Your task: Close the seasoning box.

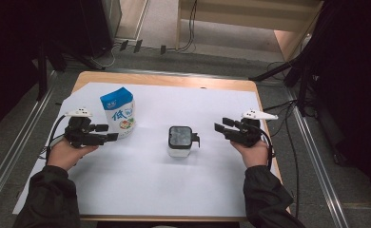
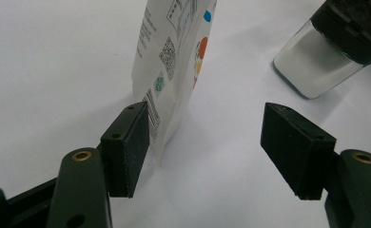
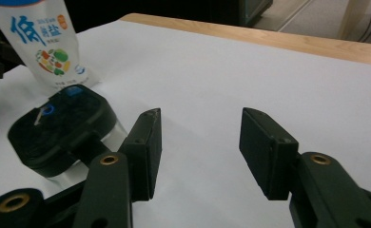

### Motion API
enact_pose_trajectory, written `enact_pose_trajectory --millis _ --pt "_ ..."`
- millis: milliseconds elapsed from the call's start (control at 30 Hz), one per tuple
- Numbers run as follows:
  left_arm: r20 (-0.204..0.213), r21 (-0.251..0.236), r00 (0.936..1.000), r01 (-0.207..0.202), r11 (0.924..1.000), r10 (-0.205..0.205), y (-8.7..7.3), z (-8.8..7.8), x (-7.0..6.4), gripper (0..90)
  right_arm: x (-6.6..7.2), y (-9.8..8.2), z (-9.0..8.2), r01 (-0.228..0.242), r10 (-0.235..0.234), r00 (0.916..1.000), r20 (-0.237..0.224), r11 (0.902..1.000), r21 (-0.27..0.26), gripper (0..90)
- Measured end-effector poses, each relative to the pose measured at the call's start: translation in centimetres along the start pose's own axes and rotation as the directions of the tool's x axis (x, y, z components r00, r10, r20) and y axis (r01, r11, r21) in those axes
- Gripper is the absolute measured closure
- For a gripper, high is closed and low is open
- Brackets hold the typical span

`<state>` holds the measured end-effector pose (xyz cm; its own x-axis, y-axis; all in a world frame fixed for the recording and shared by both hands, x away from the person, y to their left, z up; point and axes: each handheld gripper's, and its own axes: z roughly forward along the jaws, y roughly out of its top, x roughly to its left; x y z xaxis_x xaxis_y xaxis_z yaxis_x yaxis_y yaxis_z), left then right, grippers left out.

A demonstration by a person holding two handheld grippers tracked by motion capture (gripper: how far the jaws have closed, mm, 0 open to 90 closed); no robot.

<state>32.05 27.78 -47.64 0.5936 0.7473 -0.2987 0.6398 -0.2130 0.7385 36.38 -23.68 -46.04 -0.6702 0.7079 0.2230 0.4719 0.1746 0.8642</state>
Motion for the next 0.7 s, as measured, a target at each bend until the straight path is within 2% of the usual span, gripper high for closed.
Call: enact_pose_trajectory --millis 300,400,700 --pt "-0.002 0.002 1.0000 0.001 1.0000 -0.001 0.0 0.0 0.1 34.8 -1.1 -0.7 0.5 -0.009 0.008 0.9994 0.034 0.9994 0.034 48.6" --pt "-0.001 0.001 1.0000 0.004 1.0000 -0.004 -0.1 0.0 0.3 34.8 -1.3 -0.8 0.7 -0.026 0.025 0.9990 0.037 0.9987 0.044 48.6" --pt "-0.011 0.004 0.9999 0.012 0.9999 -0.012 -0.2 0.1 0.4 34.8 -1.6 -1.1 1.2 -0.038 0.034 0.9983 0.047 0.9962 0.078 47.7"
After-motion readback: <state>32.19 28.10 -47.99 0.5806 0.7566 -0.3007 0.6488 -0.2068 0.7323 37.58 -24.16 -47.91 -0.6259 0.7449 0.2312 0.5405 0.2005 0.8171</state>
